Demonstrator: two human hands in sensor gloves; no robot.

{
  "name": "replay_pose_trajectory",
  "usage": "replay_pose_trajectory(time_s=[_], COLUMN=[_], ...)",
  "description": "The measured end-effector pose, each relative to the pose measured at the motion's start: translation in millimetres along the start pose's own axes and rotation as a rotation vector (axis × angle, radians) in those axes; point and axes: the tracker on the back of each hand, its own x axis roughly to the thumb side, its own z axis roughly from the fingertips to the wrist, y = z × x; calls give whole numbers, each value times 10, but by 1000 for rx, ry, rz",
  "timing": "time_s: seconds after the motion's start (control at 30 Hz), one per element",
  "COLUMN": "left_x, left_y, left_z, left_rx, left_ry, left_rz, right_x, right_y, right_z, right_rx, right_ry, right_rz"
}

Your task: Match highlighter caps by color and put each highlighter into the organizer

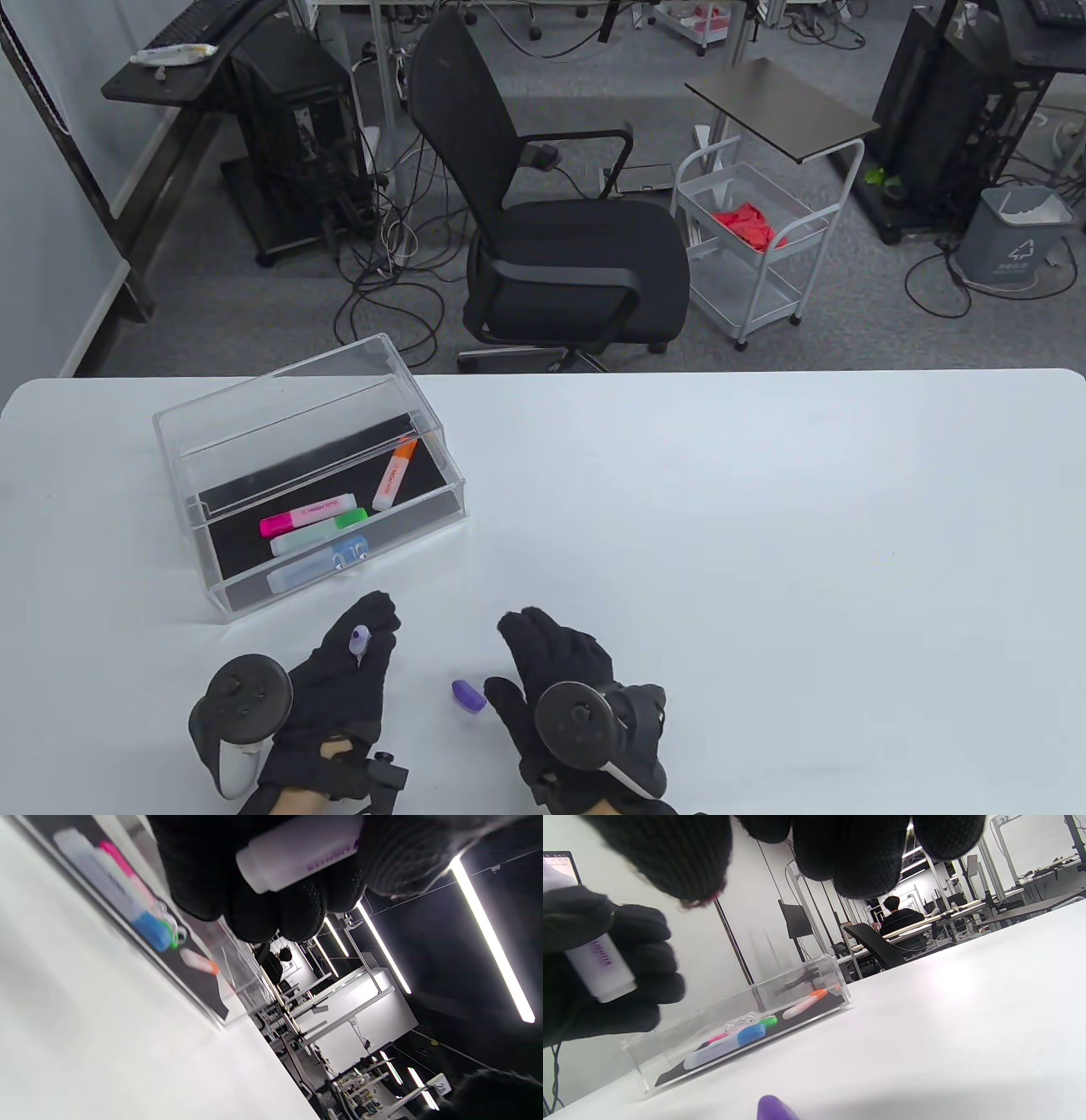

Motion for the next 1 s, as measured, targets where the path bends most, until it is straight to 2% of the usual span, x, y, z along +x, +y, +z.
replay_pose_trajectory(time_s=[0.13, 0.3, 0.4, 0.47, 0.7, 1.0], left_x=[27, 1, -45, -96, -182, -238], left_y=[53, 90, 133, 161, 166, 186], left_z=[-5, -27, -30, -41, -78, -95], left_rx=[31, 25, 29, 33, 20, 12], left_ry=[-34, -15, 5, 29, 75, 105], left_rz=[-293, -427, -540, -555, -572, -547], right_x=[-26, 10, 86, 137, 341, 616], right_y=[32, 140, 301, 419, 805, 1126], right_z=[-24, -106, -190, -234, -372, -432], right_rx=[49, 183, 296, 376, 514, 549], right_ry=[27, 67, 74, 89, 100, 89], right_rz=[24, 60, 163, 245, 486, 649])
